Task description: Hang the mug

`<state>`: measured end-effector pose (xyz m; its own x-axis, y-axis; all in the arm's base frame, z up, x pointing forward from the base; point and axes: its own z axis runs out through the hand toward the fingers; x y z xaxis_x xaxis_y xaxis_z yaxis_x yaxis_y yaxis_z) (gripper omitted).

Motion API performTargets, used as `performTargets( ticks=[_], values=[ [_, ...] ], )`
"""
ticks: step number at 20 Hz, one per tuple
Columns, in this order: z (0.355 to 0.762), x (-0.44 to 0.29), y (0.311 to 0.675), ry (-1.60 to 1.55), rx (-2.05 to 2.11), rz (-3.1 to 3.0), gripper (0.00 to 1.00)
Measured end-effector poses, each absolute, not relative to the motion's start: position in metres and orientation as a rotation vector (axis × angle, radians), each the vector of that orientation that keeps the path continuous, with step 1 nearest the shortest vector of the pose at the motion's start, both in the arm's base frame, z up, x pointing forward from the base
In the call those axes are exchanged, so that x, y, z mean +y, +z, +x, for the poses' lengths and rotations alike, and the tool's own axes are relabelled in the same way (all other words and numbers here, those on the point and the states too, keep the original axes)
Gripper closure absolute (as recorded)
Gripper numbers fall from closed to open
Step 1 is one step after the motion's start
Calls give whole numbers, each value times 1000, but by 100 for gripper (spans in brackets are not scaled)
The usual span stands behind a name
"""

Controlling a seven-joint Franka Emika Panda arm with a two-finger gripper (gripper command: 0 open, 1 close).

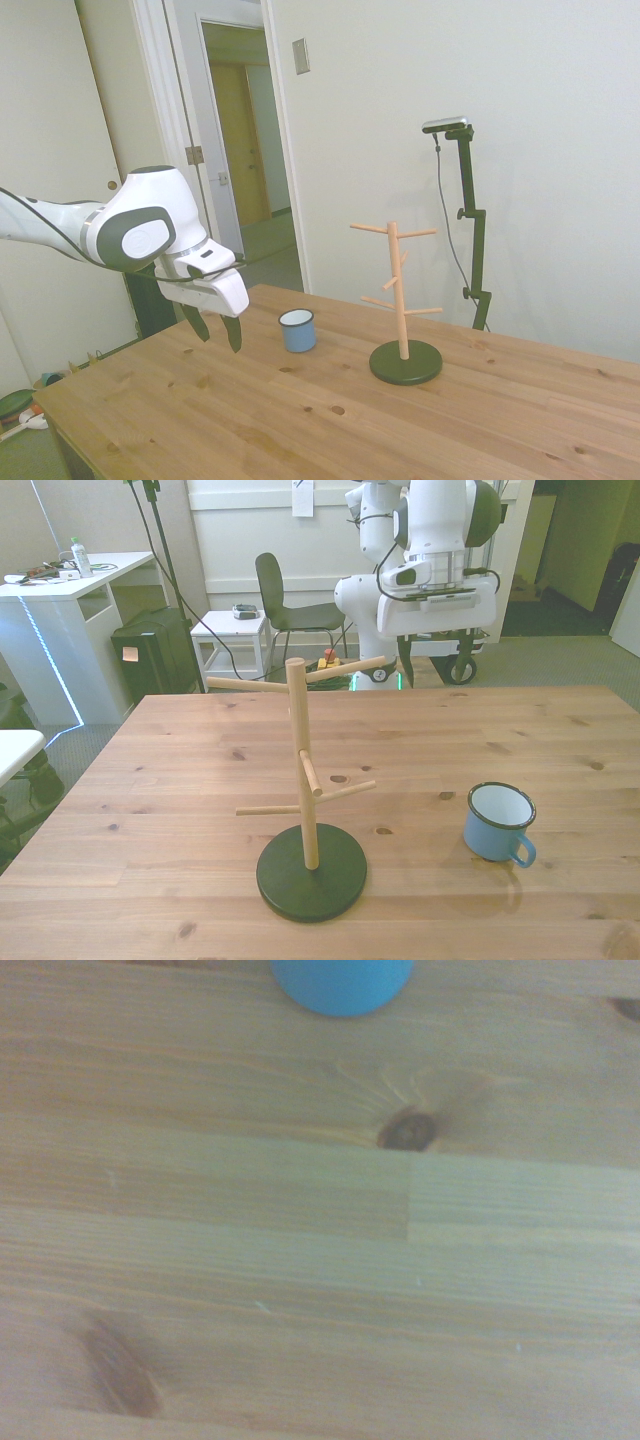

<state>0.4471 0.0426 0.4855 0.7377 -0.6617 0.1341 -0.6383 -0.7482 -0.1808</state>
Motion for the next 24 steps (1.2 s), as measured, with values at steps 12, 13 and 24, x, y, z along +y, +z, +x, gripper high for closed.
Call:
performTargets(
  ticks=[12,13,24],
  values=[
    [535,81,522,-338,989,-2883,0],
    [542,85,523,-336,984,-2891,0],
    [602,115,490,-324,987,-2933,0]
  ],
)
